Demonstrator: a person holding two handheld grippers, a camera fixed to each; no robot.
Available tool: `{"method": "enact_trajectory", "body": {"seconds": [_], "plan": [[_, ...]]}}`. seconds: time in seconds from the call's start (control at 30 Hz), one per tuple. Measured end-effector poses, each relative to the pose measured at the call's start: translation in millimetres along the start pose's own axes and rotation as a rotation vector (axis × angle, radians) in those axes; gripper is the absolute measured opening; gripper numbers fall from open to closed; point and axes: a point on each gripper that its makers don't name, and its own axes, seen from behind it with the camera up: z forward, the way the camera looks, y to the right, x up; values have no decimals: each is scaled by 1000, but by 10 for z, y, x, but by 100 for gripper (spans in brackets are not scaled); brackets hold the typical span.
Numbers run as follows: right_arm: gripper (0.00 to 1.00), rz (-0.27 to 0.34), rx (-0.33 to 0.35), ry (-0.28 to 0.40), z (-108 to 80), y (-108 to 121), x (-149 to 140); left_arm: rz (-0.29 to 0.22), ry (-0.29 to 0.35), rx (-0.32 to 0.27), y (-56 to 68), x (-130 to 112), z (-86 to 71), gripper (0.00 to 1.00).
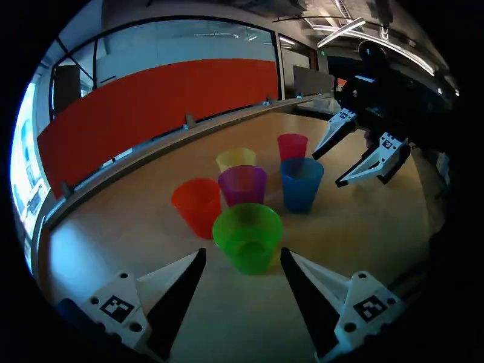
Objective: Pour water
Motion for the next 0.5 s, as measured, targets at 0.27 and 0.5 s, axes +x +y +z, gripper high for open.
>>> {"method": "enact_trajectory", "body": {"seconds": [0.27,0.5], "plan": [[100,17,-29,20,-114,2,18,-36,19,24,-44,22,-135,91],[100,32,-62,36,-203,21,47,-89,60,74,-198,96,-288,91]]}}
